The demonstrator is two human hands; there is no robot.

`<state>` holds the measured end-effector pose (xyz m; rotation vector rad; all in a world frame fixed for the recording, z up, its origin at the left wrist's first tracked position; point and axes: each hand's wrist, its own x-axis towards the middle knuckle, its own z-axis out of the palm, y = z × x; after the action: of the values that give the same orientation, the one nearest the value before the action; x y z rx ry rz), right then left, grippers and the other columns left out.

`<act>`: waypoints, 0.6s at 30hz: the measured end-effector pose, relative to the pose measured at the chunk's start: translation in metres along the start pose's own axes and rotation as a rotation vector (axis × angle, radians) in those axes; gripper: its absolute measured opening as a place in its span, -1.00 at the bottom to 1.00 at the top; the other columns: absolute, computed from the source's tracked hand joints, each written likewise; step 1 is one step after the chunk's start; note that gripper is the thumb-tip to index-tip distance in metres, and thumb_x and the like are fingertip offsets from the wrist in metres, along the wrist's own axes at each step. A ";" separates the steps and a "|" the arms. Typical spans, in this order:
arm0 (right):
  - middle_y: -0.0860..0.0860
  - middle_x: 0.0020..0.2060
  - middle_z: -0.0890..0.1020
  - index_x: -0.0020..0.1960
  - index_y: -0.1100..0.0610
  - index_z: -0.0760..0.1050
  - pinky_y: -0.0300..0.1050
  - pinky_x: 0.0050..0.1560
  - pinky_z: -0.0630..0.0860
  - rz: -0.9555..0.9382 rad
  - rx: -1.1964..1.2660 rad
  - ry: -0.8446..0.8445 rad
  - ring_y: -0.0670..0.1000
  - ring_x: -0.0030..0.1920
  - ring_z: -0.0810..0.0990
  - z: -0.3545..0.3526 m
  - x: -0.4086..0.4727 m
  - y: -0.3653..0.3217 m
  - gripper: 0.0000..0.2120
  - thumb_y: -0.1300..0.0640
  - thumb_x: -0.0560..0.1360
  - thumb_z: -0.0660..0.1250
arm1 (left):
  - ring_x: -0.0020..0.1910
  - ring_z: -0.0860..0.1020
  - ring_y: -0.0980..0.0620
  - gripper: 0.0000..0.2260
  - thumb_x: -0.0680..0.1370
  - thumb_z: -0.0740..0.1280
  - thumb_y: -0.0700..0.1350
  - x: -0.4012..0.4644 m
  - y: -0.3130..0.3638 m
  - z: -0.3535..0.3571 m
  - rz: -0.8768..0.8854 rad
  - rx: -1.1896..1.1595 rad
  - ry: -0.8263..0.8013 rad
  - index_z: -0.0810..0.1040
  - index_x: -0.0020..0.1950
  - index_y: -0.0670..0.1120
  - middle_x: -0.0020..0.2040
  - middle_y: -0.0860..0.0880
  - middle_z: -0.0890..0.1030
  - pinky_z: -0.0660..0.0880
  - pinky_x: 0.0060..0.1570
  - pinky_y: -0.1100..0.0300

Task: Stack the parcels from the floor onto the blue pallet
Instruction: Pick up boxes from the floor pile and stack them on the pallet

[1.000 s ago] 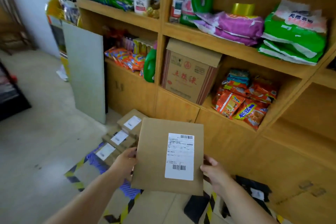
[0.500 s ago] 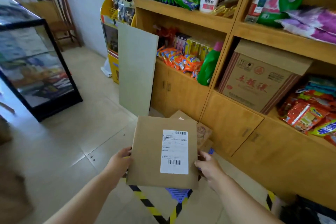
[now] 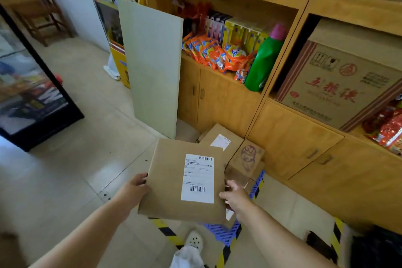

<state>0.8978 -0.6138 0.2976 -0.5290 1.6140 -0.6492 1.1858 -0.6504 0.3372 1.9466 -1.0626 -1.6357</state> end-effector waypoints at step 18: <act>-0.02 -0.01 0.62 0.25 0.07 0.42 -0.29 -0.30 0.46 0.275 0.150 0.143 -0.05 -0.09 0.60 0.025 0.208 -0.022 -0.61 0.41 0.51 0.20 | 0.24 0.45 -0.17 -0.58 0.56 0.19 -0.33 0.273 0.080 0.044 -0.160 0.384 -0.107 0.38 0.41 -0.10 0.32 -0.13 0.48 0.37 0.22 0.08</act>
<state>0.8925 -0.7713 0.1583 -0.1480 1.7175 -0.6047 1.1294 -0.8986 0.2019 2.2558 -1.3794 -1.7373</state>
